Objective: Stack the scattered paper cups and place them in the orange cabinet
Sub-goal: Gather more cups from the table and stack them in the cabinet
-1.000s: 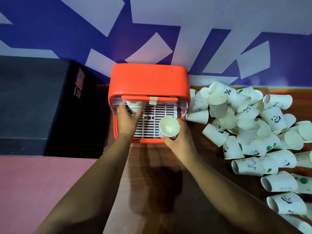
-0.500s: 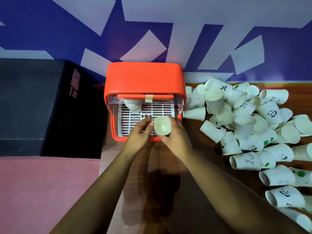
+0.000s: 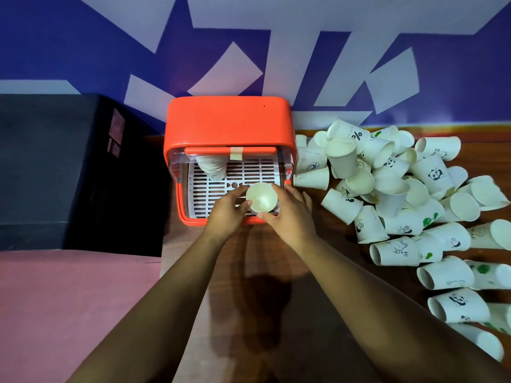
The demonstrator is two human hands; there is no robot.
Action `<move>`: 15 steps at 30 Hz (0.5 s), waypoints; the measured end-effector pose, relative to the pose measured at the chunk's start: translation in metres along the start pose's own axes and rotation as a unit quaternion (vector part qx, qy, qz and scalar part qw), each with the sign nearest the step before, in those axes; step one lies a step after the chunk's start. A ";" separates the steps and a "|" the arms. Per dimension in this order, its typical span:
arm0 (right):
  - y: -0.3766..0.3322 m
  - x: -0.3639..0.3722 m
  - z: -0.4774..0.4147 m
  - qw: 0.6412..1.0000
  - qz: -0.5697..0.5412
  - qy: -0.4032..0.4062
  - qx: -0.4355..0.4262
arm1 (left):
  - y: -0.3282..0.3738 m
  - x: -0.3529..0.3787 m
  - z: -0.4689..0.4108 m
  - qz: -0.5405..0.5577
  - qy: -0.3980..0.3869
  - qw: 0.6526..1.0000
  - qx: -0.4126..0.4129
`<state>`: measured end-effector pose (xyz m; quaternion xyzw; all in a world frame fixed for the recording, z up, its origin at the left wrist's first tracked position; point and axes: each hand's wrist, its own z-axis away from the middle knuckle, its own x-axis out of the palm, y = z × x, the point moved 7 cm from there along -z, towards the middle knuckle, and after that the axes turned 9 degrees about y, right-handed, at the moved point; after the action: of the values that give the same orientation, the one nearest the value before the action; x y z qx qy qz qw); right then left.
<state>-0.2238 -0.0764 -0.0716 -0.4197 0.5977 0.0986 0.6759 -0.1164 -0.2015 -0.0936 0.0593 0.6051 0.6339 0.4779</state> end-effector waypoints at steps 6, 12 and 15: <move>0.017 -0.047 0.019 0.997 -0.066 0.035 0.037 | 0.016 -0.025 0.033 0.021 0.114 0.993 0.023; 0.114 -0.113 0.062 0.984 -0.016 0.081 0.159 | 0.086 0.036 0.073 0.037 -0.026 0.990 0.137; 0.161 -0.128 0.065 0.975 0.026 0.052 0.215 | 0.116 0.085 0.065 -0.011 -0.076 0.982 0.173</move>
<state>-0.3131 0.1160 -0.0338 -0.2532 0.6499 -0.0368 0.7157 -0.1813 -0.0761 -0.0239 0.1825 0.6684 0.5079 0.5118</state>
